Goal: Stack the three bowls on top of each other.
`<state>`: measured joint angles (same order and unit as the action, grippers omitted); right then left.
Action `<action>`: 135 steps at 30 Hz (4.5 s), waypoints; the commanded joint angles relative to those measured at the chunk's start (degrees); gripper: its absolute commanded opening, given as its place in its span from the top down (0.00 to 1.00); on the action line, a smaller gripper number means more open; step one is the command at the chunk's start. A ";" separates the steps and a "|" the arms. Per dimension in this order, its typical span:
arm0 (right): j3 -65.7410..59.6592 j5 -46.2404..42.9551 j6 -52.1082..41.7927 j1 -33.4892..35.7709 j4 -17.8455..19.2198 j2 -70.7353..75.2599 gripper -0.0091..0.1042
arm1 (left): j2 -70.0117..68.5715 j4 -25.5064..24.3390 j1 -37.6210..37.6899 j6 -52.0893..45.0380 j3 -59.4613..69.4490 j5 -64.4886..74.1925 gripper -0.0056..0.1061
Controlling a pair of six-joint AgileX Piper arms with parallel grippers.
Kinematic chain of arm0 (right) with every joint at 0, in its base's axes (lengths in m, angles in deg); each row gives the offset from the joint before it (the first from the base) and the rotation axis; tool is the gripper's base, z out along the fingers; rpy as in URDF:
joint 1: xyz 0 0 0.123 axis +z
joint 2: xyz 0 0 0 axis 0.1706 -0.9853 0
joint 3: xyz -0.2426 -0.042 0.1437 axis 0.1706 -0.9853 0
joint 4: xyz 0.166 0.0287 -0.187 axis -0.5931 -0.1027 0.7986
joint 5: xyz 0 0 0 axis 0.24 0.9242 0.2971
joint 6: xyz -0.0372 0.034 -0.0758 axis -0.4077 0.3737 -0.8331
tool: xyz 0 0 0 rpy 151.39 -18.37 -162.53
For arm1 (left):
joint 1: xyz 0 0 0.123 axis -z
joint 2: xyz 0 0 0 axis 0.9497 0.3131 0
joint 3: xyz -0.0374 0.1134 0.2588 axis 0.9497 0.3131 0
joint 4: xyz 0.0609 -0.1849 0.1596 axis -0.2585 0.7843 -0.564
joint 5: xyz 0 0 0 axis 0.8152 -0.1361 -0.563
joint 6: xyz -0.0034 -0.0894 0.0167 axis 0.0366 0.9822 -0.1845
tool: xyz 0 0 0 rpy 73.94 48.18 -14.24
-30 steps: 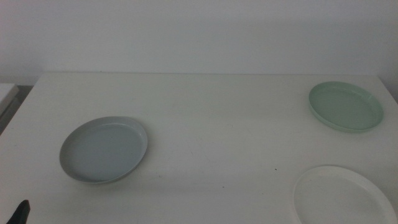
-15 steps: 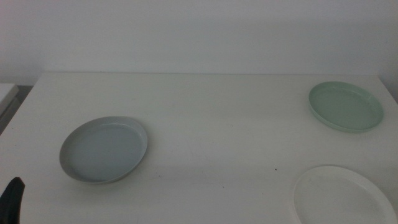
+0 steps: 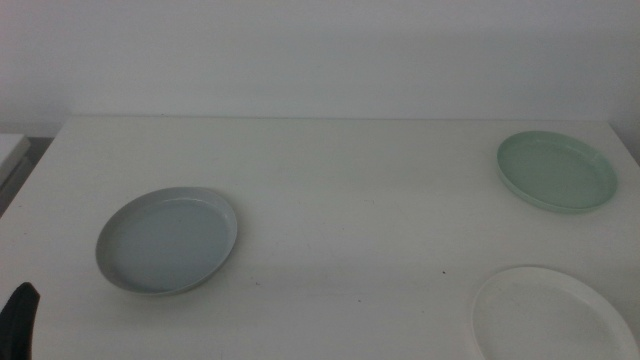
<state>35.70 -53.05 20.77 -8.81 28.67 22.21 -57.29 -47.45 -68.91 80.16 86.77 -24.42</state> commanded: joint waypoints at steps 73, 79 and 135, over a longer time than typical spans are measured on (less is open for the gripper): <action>47.20 47.13 5.38 -8.49 -6.08 -80.34 0.25 | -0.17 0.40 0.02 0.11 0.02 -0.80 0.11; 43.13 43.54 4.74 -8.49 -4.95 -84.51 0.28 | -0.17 0.40 0.02 0.11 0.02 -0.80 0.11; 94.62 49.20 2.00 18.70 -15.47 -117.53 0.94 | -0.17 0.40 0.02 0.11 0.02 -0.80 0.11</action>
<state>128.32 -3.95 23.18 9.29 13.44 -93.16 -57.29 -47.24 -68.91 80.16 86.77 -24.76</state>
